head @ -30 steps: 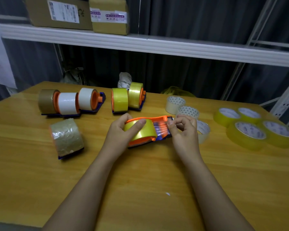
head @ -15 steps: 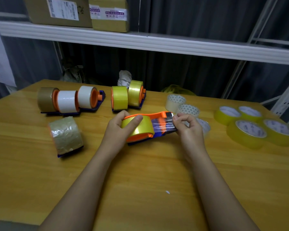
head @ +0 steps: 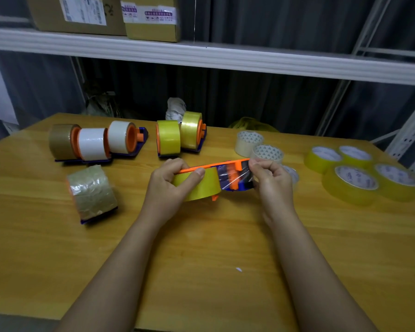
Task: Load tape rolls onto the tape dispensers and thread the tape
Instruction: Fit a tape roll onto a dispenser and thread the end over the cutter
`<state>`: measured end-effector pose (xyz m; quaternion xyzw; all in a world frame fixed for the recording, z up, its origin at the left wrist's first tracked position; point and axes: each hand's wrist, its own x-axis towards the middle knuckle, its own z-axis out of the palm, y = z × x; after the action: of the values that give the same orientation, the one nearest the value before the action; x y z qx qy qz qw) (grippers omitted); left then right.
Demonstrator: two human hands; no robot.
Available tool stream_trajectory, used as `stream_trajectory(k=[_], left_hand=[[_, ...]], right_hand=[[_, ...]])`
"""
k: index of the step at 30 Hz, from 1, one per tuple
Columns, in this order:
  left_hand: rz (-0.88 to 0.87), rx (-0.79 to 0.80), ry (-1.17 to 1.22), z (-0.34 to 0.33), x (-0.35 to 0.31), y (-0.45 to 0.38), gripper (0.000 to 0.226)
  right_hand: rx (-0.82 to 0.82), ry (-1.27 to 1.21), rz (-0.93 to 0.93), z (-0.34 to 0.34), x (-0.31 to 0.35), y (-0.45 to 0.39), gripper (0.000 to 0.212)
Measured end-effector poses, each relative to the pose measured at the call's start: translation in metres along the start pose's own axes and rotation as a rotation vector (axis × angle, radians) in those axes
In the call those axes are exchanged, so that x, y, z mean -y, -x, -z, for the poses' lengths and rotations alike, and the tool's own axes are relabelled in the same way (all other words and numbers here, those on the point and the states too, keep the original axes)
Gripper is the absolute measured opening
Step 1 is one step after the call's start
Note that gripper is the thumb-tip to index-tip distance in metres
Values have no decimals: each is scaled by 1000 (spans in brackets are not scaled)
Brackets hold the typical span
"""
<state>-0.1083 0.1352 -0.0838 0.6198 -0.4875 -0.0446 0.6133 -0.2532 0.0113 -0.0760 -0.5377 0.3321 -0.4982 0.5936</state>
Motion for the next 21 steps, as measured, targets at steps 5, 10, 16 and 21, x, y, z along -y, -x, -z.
stream_trajectory(k=[5, 10, 16, 21], left_hand=[[46, 3, 19, 0, -3, 1, 37], [133, -66, 90, -1, -3, -1, 31], [173, -134, 155, 2, -6, -4, 42], [171, -83, 197, 4, -10, -4, 41]], right_hand=[[9, 141, 153, 2, 3, 4, 12], [74, 131, 169, 3, 8, 5, 11], [82, 129, 144, 3, 1, 0, 16], [31, 144, 120, 5, -1, -4, 15]])
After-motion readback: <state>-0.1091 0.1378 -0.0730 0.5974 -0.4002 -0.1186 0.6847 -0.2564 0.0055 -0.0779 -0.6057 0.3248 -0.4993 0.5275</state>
